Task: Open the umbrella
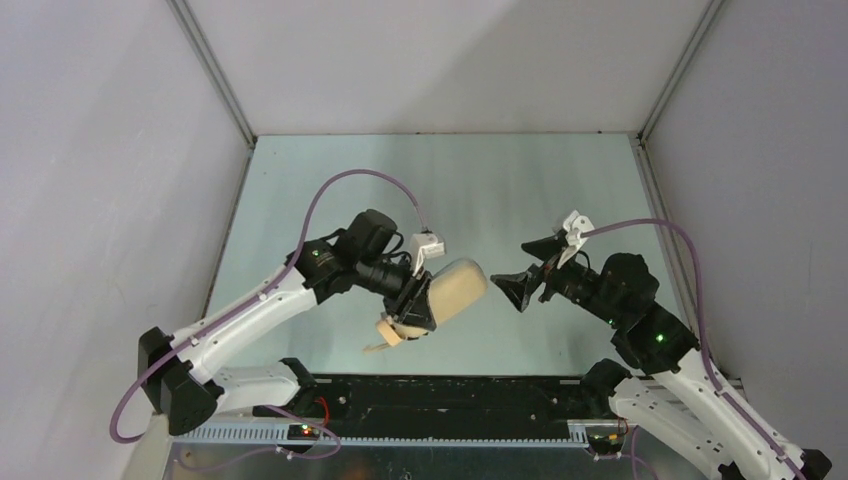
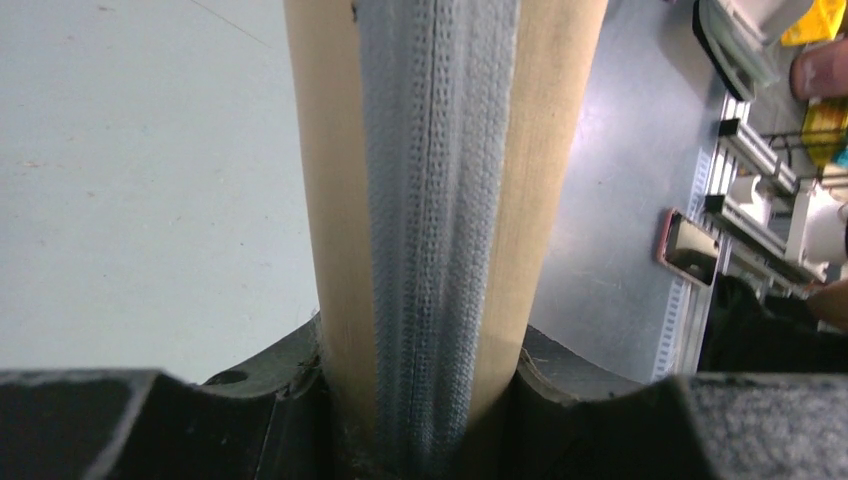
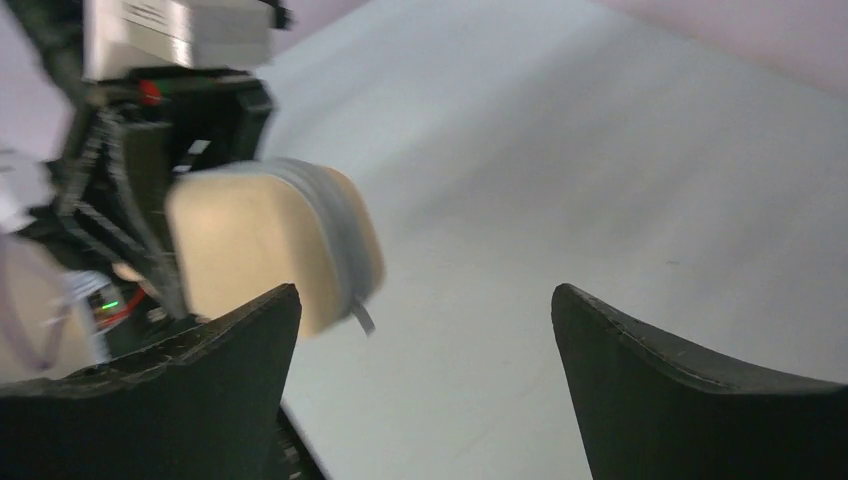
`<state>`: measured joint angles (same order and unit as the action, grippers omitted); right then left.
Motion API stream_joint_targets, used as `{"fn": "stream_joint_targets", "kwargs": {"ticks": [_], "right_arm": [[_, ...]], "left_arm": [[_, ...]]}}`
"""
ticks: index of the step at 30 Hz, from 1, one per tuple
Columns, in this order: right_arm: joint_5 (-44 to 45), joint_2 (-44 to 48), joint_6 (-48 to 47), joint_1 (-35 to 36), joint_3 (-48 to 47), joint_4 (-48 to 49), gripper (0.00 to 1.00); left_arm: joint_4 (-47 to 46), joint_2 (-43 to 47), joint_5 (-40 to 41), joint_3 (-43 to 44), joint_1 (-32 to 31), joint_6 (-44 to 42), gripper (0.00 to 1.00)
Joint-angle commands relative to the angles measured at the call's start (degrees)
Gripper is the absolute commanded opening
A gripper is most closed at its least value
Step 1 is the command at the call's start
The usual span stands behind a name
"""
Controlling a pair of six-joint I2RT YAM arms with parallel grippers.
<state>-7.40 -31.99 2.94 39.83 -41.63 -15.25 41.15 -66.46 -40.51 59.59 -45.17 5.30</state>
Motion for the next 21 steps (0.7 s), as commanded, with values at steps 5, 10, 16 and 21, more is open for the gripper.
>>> {"fn": "stream_joint_targets", "kwargs": {"ticks": [5,10,16,21], "right_arm": [[-30.9,-9.2,6.6,-2.1,-4.7,1.1,0.99],[-39.2,-13.6,7.8,0.2,-4.7,4.6,0.98],[-39.9,-18.2,7.6,5.4,-4.7,7.2,0.91],[-41.3,-21.4,8.1,7.1,-4.7,8.4,0.76]], "left_arm": [[1.4,-0.6,-1.8,4.1,-5.3,-5.0,0.00],[1.9,-0.6,-2.0,4.1,-7.0,-6.5,0.00],[2.0,-0.9,-2.3,4.2,-7.2,-6.9,0.00],[1.5,-0.5,-2.1,4.0,-7.2,-7.0,0.00]]}}
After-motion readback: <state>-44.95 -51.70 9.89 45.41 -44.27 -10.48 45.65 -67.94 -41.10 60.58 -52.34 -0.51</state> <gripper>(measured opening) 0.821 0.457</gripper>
